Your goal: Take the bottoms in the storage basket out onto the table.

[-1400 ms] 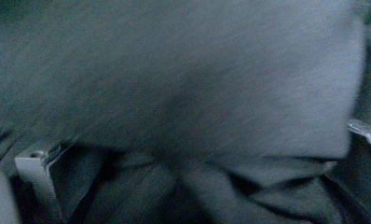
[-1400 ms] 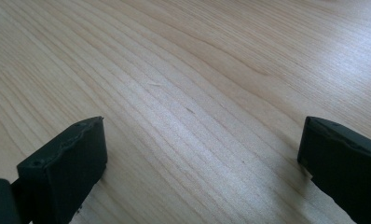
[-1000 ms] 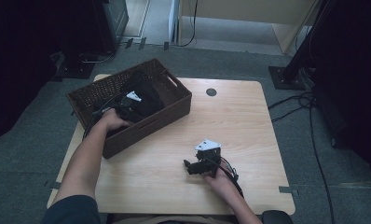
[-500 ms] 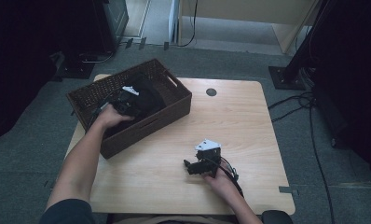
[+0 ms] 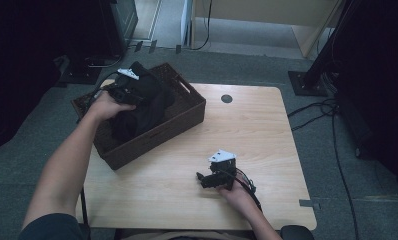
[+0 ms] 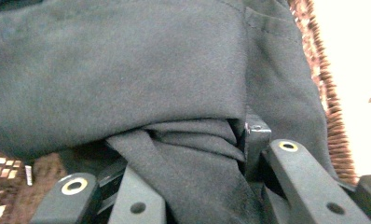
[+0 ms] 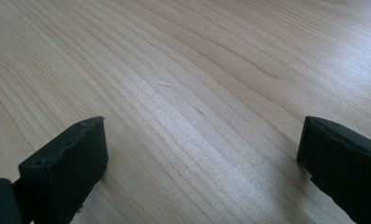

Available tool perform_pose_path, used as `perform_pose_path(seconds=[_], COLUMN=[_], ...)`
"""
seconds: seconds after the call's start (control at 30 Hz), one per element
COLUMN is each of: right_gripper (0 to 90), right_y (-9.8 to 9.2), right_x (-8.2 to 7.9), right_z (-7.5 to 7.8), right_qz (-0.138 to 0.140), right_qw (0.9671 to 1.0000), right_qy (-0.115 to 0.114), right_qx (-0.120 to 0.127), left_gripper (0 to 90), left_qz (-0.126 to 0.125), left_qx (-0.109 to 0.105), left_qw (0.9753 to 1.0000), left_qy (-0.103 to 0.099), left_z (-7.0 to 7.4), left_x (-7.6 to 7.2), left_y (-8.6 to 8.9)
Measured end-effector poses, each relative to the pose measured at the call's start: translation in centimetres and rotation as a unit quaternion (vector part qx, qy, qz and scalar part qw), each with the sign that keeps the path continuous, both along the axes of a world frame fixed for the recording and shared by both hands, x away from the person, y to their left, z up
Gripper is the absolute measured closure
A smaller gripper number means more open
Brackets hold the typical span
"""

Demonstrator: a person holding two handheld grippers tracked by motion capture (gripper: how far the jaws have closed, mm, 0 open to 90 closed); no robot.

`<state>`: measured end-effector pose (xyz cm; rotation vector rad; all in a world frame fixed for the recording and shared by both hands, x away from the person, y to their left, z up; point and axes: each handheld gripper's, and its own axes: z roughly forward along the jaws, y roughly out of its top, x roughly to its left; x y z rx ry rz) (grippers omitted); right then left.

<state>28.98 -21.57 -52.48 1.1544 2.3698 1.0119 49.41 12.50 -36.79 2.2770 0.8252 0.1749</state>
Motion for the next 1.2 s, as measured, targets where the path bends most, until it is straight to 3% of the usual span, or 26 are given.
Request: perform_pose_path(seconds=[0.37,0.63,0.7,0.83,0.97,1.2], right_gripper=[2.1,5.8,5.8,5.8,5.7,5.7], right_y=[-0.1,-0.5,-0.6,-0.8,-1.0,-1.8], right_x=[0.0,0.0,0.0,0.1,0.2,0.4], right_z=[0.0,0.1,0.1,0.1,0.1,0.0], right_qz=[0.0,0.005,0.003,0.001,-0.001,-0.01], right_qw=[1.0,1.0,1.0,1.0,1.0,0.9999], right_qy=[0.0,-0.003,-0.003,-0.003,-0.003,-0.004], right_qx=[0.002,0.006,0.006,0.006,0.005,0.005], left_gripper=[69.8,69.9,69.9,69.9,69.8,69.8], left_qz=[0.004,-0.017,-0.021,-0.038,-0.057,-0.081], left_qx=[0.006,-0.022,-0.03,-0.014,-0.036,-0.033], left_qw=[0.9998,0.9991,0.9987,0.9979,0.9959,0.9937], left_qy=[-0.021,-0.031,-0.037,-0.051,-0.06,-0.07], left_z=[5.1,8.8,9.7,11.6,12.8,15.0], left_x=[-0.8,-1.9,-2.4,-3.6,-4.8,-6.9], left_y=[1.0,0.7,0.5,-0.7,-1.4,-2.7])
